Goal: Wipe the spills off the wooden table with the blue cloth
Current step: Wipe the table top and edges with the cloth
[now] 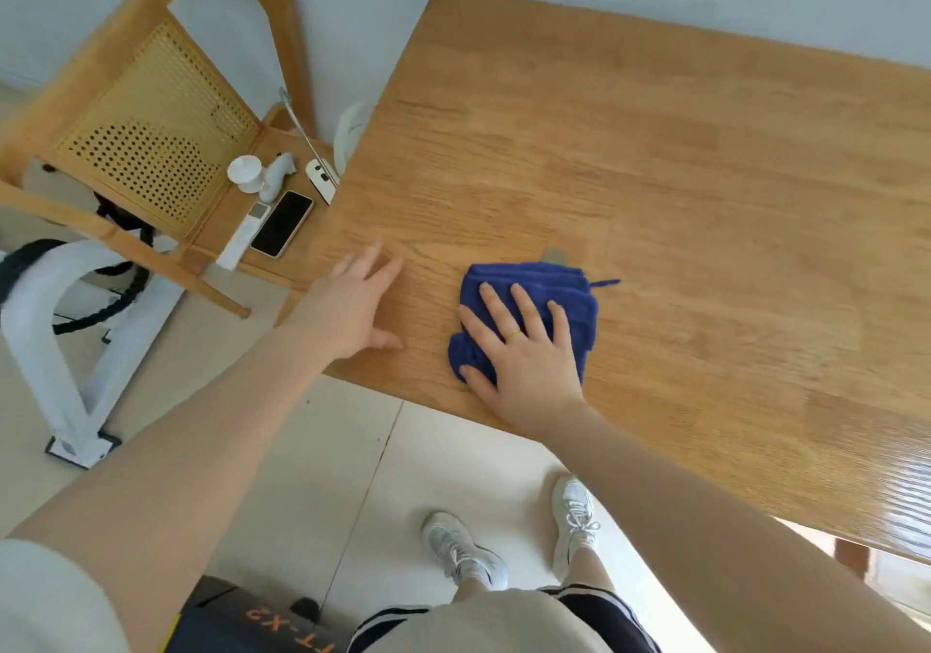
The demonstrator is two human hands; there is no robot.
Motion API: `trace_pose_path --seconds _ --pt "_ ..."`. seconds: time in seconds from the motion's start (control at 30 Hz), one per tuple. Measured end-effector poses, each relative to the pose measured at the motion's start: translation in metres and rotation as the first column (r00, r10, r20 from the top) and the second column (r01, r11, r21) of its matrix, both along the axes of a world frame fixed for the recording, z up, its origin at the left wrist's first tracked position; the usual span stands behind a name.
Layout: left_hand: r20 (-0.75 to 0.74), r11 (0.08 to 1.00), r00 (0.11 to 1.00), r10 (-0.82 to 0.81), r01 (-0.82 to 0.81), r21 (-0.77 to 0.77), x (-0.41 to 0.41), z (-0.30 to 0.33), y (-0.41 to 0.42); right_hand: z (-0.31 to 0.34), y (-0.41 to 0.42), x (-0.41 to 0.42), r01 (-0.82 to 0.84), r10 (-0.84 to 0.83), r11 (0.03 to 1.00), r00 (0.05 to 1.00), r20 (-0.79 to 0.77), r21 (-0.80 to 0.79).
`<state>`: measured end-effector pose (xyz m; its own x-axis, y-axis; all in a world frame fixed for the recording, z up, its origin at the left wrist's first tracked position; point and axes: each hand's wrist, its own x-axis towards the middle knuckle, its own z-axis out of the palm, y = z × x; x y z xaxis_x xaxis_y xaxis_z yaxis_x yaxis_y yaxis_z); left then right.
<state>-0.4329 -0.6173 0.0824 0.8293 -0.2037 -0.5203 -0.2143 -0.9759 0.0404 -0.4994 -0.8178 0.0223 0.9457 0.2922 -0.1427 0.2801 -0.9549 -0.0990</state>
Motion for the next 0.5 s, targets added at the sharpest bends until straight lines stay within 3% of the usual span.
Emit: trace_pose_path --seconds 0.17,0.37,0.5 --pt "-0.047 1.0 0.999 -0.004 0.005 0.023 0.007 -0.009 0.012 0.002 -0.003 0.014 -0.077 0.077 0.997 0.997 -0.029 0.027" --pt "-0.038 1.0 0.999 -0.026 0.026 -0.002 0.01 -0.018 0.018 0.0 0.01 0.072 0.182 -0.18 0.982 0.983 -0.043 0.041" --pt "-0.025 0.999 0.999 -0.036 0.036 -0.009 0.008 -0.018 0.02 -0.004 0.021 0.043 0.112 -0.114 0.993 0.993 0.039 0.034"
